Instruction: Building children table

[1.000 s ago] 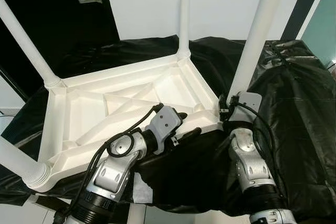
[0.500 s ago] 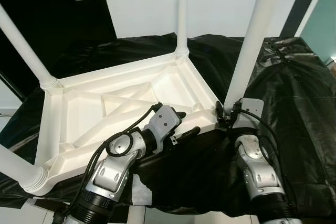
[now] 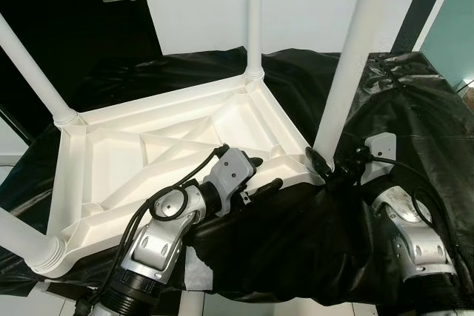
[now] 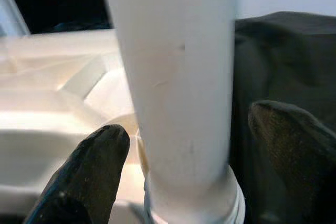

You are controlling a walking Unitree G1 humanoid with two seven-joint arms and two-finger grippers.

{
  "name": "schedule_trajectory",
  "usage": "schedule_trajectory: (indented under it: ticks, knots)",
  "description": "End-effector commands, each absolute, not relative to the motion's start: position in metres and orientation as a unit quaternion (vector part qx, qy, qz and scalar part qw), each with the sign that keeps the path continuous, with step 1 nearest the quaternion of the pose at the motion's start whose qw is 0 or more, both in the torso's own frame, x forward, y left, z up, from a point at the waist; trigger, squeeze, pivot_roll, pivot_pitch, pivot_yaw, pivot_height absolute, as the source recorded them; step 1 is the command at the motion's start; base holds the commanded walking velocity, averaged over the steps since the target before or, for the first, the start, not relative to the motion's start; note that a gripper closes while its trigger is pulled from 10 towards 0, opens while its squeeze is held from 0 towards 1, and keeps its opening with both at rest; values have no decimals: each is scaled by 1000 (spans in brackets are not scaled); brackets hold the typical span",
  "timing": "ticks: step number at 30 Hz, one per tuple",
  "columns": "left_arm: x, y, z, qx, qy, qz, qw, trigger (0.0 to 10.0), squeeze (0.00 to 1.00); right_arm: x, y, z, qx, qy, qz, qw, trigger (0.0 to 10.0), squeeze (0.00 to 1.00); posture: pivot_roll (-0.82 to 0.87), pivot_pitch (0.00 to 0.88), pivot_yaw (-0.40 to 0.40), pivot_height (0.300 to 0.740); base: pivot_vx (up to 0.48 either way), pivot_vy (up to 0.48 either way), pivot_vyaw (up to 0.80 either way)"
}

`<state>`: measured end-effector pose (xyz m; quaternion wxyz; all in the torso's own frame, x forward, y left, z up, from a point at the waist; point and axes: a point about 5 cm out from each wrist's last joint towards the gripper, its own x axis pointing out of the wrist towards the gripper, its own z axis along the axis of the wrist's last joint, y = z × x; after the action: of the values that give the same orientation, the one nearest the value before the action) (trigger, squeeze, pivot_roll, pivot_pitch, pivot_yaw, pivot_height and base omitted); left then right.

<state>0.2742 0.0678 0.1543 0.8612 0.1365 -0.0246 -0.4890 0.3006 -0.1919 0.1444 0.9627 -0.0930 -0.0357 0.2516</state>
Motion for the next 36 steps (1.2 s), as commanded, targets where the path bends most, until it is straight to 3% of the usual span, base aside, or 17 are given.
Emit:
schedule_trajectory:
  ticks: [1,10,11,12,13,21,28,30,33,36]
  knots:
    - [278,71,155,141,-26,-473,869,10000,0,305,-190,144,-100,-27,283,954,10000,0,-69,10,40,740,0,0,0]
    - [279,71,156,143,-29,-471,870,10000,0,323,-184,149,-124,-7,346,930,10000,0,-65,0,38,740,0,0,0]
    - [279,70,156,143,-30,-471,870,10000,0,324,-182,147,-125,-4,354,927,8667,0,-65,0,38,740,0,0,0]
    - [279,70,156,143,-30,-471,870,10000,0,325,-180,146,-126,-2,359,925,8667,0,-65,0,38,740,0,0,0]
    - [279,70,157,144,-31,-471,870,10000,0,326,-178,145,-126,0,368,921,0,0,-62,0,38,740,0,0,0]
    - [279,71,157,145,-31,-471,870,10000,0,324,-177,137,-131,13,383,914,0,0,-58,4,37,740,0,0,0]
    - [277,71,155,143,-28,-470,870,10000,0,322,-182,131,-116,23,339,933,0,0,-57,13,33,740,0,0,0]
    - [276,71,155,142,-27,-469,871,10000,0,320,-181,126,-105,20,283,953,0,0,-55,19,27,740,0,0,0]
    - [276,71,155,142,-26,-469,871,10000,0,319,-178,125,-103,15,261,960,0,0,-57,20,27,740,0,0,0]
    - [274,71,153,139,-23,-470,871,10000,0,313,-168,119,-67,19,168,983,0,0,-58,23,27,740,0,0,0]
